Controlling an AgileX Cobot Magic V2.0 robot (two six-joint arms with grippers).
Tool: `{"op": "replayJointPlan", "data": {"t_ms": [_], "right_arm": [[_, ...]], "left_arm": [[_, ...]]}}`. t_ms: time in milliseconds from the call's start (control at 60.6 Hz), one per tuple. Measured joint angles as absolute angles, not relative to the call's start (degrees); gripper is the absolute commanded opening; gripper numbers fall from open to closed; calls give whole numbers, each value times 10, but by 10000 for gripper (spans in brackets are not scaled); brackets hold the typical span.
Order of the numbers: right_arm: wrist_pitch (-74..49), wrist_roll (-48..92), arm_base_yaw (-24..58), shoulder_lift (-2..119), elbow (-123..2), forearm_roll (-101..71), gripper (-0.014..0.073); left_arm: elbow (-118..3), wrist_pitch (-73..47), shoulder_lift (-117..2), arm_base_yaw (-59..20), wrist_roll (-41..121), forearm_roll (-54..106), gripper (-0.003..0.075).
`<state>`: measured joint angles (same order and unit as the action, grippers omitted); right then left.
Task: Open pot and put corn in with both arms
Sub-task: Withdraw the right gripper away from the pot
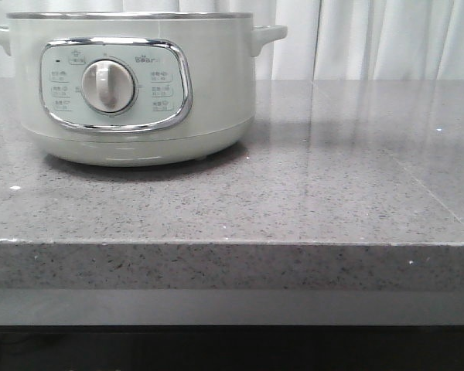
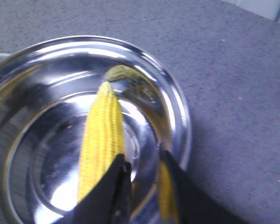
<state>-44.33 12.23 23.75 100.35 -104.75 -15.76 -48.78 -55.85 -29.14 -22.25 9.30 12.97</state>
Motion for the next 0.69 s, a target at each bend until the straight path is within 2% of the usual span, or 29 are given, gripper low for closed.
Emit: {"op": "replayJointPlan", "data": {"t_ms": [115,247,544,693], "right_arm": [[-453,122,201,977,-1032,-157,-66],[-412,122,164,914,-957,-155,-66],[-299,122,96,693,-669,-139,-66],[-251,122,88,539,-509,-119,-66]], "left_arm": [[-488,-559,-291,-223,93,130,200],[-488,-559,-291,-223,93,130,200],[-488,-559,-291,-223,93,130,200],[-494,-559,-304,-223,93,130,200]]}}
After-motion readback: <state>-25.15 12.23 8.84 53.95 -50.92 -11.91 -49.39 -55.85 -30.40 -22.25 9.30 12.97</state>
